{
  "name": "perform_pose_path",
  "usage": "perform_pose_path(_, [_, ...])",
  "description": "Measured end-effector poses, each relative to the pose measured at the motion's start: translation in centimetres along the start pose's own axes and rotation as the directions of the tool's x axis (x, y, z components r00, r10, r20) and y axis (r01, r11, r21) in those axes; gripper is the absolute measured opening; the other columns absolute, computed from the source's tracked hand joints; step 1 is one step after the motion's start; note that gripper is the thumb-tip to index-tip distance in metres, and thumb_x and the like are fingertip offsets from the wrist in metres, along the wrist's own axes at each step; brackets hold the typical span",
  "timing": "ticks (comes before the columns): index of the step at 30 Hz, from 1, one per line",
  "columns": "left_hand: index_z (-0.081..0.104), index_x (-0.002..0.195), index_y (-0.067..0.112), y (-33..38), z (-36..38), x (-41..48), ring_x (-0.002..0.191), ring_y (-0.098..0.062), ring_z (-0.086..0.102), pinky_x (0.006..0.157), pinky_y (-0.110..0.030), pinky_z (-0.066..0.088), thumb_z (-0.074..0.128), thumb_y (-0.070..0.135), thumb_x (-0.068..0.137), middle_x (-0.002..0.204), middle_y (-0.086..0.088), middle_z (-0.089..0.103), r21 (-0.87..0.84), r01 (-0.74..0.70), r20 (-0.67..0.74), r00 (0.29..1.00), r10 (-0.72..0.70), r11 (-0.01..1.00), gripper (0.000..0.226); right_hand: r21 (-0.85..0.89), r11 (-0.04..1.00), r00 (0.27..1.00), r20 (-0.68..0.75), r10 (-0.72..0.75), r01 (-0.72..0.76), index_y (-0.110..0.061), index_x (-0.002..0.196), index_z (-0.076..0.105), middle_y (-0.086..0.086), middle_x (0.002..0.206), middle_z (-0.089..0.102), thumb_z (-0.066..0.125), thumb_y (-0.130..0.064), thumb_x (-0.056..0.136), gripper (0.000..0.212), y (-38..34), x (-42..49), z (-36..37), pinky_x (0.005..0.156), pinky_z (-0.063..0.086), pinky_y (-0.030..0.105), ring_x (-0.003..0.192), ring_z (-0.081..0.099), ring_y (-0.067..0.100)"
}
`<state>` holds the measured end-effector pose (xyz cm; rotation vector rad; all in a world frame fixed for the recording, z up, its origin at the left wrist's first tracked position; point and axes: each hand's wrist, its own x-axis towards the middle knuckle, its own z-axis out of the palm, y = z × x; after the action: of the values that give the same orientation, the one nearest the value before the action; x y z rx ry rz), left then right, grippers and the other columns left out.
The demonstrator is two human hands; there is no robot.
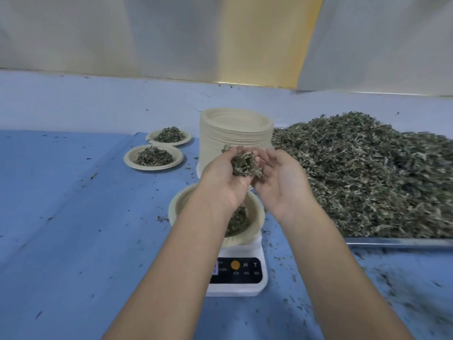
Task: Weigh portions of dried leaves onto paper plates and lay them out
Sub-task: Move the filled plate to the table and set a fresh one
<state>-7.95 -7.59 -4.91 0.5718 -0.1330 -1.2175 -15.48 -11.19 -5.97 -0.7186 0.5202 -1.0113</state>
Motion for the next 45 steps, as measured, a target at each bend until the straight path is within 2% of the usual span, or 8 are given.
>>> perform_pose_path(5, [0.052,0.081,0.004,-5.0,2.2,1.7,0.042,-0.016,0.056,0.050,-0.025,0.048,0.042,0.005,0.098,0.062,-0.009,0.055,0.129,-0.004,-0.040,0.999,0.009,0.992,0.020,0.057,0.997,0.988,-0.153,-0.035,0.044,-0.004,0.096,0.058,0.008,0.080,0.060,0.039,-0.009,0.096,0.020,-1.7,0.2,-2.5,0.057,0.051,0.021,0.069,0.058,0.017])
perform_pose_path(12, [0.054,0.122,0.008,-10.9,3.2,3.2,0.106,-0.025,0.058,0.079,-0.034,0.046,0.056,0.008,0.092,0.126,-0.014,0.058,0.325,0.077,-0.076,0.996,-0.055,0.942,0.031,-0.008,0.998,0.932,-0.358,-0.056,0.057,-0.004,0.108,0.060,0.009,0.115,0.063,0.039,-0.017,0.097,0.027,-3.7,0.9,-6.9,0.103,0.040,0.041,0.120,0.055,0.027])
perform_pose_path(16, [0.053,0.127,0.013,-11.9,3.9,3.3,0.123,-0.026,0.049,0.105,-0.045,0.038,0.064,0.027,0.087,0.135,-0.009,0.050,0.357,0.147,-0.040,0.989,-0.142,0.923,0.043,-0.002,0.996,0.905,-0.418,-0.079,0.085,-0.004,0.104,0.061,0.007,0.109,0.064,0.041,-0.017,0.095,0.026,-4.3,1.1,-8.0,0.094,0.043,0.037,0.101,0.059,0.020])
perform_pose_path(24, [0.057,0.105,0.012,-12.7,4.5,3.8,0.136,-0.025,0.034,0.113,-0.047,0.024,0.041,0.061,0.090,0.143,-0.008,0.042,0.443,0.209,0.113,0.952,-0.285,0.872,0.054,-0.295,0.946,0.816,-0.508,-0.274,0.133,-0.013,0.099,0.065,-0.001,0.106,0.066,0.042,-0.018,0.094,0.024,-5.4,1.5,-10.1,0.083,0.039,0.028,0.077,0.051,0.007])
perform_pose_path(28, [0.058,0.121,0.010,-13.3,4.5,3.9,0.122,-0.017,0.048,0.098,-0.033,0.036,0.031,0.061,0.094,0.131,-0.002,0.052,0.599,0.116,0.102,0.970,-0.219,0.792,0.064,-0.437,0.878,0.763,-0.495,-0.415,0.195,-0.011,0.117,0.064,0.000,0.112,0.066,0.040,-0.016,0.096,0.033,-5.8,1.5,-11.1,0.081,0.040,0.026,0.099,0.059,0.011])
perform_pose_path(34, [0.071,0.091,0.022,-13.1,4.1,3.7,0.072,0.000,0.045,0.068,-0.022,0.035,0.046,0.033,0.096,0.083,0.012,0.055,0.852,-0.164,0.154,0.986,0.061,0.498,0.028,-0.499,0.843,0.754,-0.471,-0.458,0.201,-0.020,0.094,0.070,-0.005,0.098,0.071,0.044,-0.008,0.090,0.028,-5.6,1.6,-11.3,0.082,0.035,0.024,0.098,0.064,0.010])
perform_pose_path(38, [0.074,0.102,0.020,-13.5,3.9,3.8,0.076,-0.007,0.059,0.073,-0.027,0.050,0.051,0.004,0.088,0.090,0.007,0.070,0.906,-0.289,0.261,0.957,0.130,0.309,0.031,-0.528,0.806,0.743,-0.419,-0.523,0.270,-0.025,0.087,0.066,-0.006,0.098,0.069,0.043,0.001,0.090,0.034,-5.2,1.8,-11.3,0.085,0.046,0.022,0.099,0.064,0.010])
perform_pose_path(45, [0.070,0.107,0.023,-12.7,3.8,3.6,0.058,0.007,0.048,0.055,-0.010,0.040,0.046,0.007,0.090,0.074,0.023,0.058,0.878,-0.282,0.221,0.956,0.194,0.387,0.033,-0.492,0.791,0.738,-0.364,-0.567,0.364,-0.017,0.096,0.066,-0.001,0.102,0.068,0.040,0.007,0.092,0.035,-4.6,1.8,-11.0,0.070,0.050,0.013,0.087,0.066,0.001])
